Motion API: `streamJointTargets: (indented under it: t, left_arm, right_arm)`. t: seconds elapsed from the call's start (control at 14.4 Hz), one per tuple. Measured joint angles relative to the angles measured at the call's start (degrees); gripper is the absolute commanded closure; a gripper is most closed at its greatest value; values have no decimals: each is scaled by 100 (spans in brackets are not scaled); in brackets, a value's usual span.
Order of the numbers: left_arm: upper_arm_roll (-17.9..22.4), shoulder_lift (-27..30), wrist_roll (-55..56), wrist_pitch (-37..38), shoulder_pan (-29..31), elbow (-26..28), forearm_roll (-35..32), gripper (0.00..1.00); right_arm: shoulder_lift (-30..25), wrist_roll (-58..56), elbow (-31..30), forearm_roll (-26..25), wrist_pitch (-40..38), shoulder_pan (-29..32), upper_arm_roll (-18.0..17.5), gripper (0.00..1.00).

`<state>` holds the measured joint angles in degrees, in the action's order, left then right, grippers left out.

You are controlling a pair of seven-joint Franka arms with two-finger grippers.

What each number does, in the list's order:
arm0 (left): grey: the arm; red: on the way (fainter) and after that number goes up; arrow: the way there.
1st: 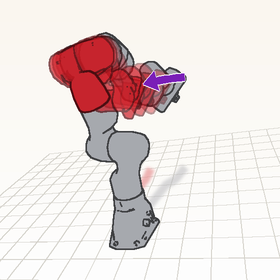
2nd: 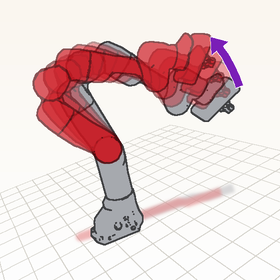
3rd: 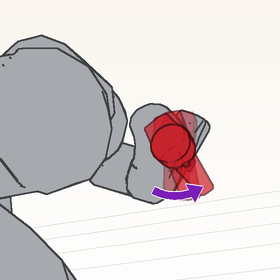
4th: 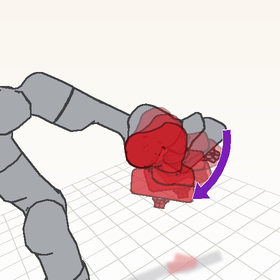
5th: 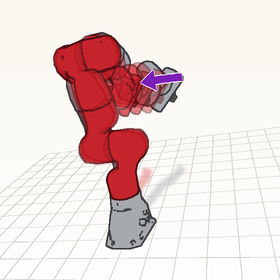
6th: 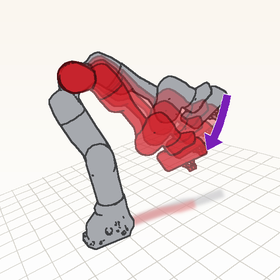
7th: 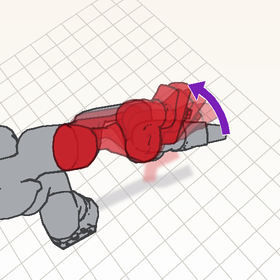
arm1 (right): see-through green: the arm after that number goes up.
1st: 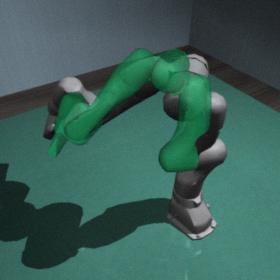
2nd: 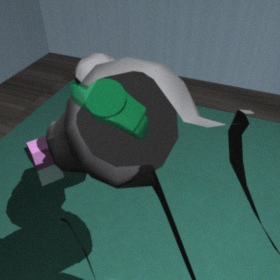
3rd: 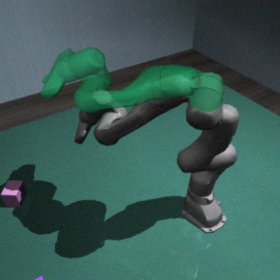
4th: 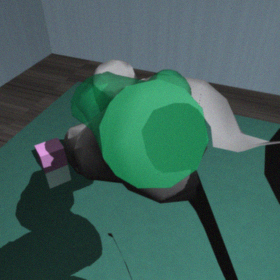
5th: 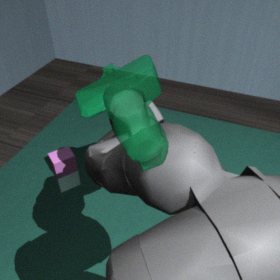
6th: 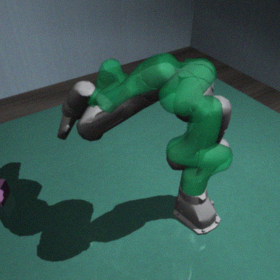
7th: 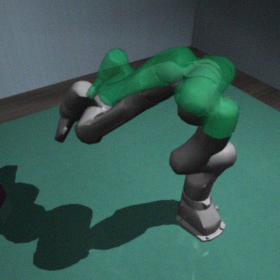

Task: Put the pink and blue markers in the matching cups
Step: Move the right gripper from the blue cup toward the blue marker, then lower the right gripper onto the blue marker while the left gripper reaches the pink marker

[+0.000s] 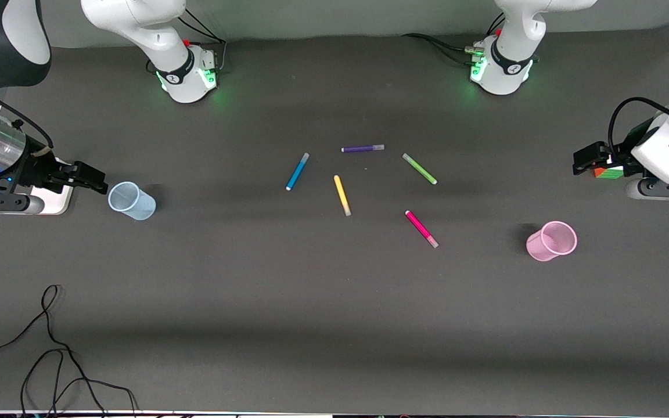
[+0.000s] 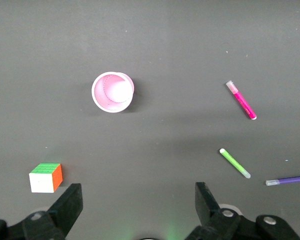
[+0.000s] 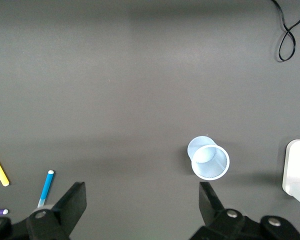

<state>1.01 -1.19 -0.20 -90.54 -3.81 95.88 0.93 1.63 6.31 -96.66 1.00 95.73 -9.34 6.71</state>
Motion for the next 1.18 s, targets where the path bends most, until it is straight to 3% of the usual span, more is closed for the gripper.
streamJointTargets:
  t: [0.49, 0.9, 1.18]
  left_arm:
    - [-1, 0, 0, 0, -30, -3, -48, 0]
    - [-6, -52, 215, -7, -48, -16, 52, 0]
    - [-206, -185, 1265, -146, -201, 34, 123, 0]
  right_arm:
    - [53, 24, -9, 3, -47, -36, -108, 0]
    - [746, 1715, -153, 503, -162, -348, -1029, 0]
    - [1451, 2468, -247, 932, 58, -963, -1159, 0]
